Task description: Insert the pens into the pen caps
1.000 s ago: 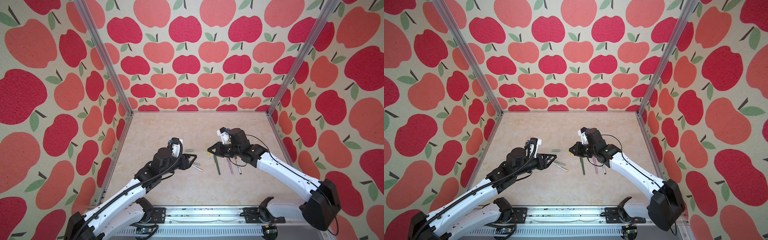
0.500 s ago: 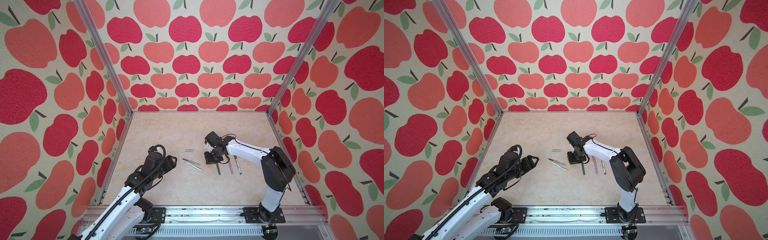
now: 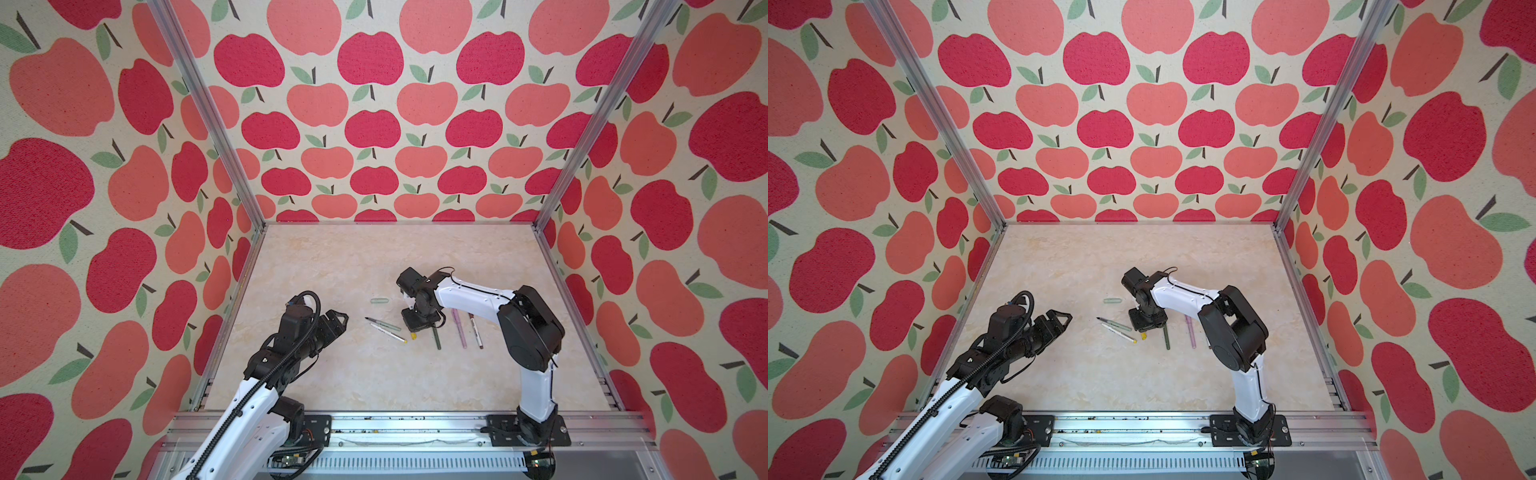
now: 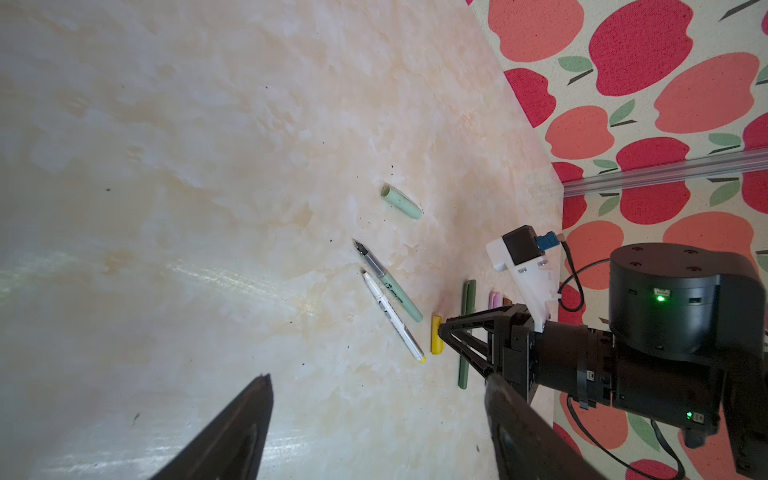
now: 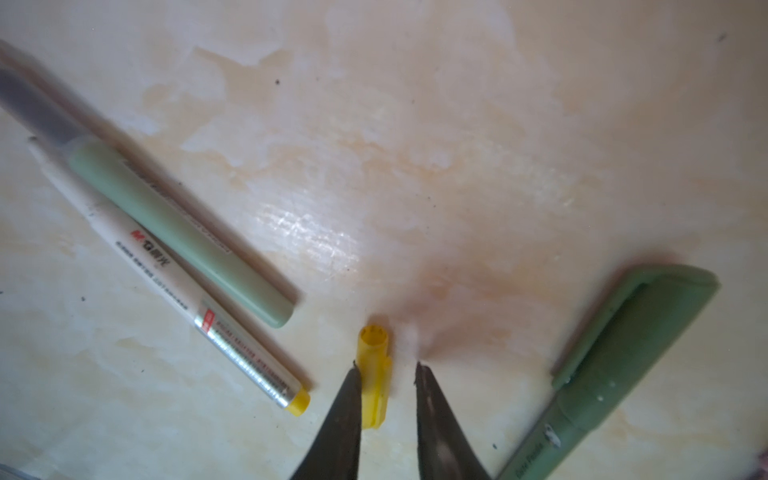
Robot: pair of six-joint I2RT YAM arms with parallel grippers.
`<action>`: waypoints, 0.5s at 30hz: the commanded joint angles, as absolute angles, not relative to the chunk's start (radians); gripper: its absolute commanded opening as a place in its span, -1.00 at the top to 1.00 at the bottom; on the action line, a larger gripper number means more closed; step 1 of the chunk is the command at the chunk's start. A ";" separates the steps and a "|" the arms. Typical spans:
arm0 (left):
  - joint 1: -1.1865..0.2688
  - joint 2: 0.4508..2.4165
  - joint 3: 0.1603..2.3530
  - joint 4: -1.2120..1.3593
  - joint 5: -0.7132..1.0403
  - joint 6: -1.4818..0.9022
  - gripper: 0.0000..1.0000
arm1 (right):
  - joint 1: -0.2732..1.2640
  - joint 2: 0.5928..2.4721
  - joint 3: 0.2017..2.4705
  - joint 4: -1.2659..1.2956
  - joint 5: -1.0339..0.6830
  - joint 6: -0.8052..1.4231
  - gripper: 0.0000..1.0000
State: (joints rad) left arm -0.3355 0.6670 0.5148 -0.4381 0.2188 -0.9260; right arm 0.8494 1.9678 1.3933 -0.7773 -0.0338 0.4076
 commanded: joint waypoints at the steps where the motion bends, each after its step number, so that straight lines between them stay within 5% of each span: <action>1: -0.321 0.648 0.502 -0.460 0.253 -0.914 -0.66 | 0.864 1.964 1.424 -0.797 -0.002 0.393 0.45; 15: -0.267 0.575 0.505 -0.492 0.260 -0.904 -0.75 | 1.001 1.991 1.514 -0.782 -0.039 0.304 0.42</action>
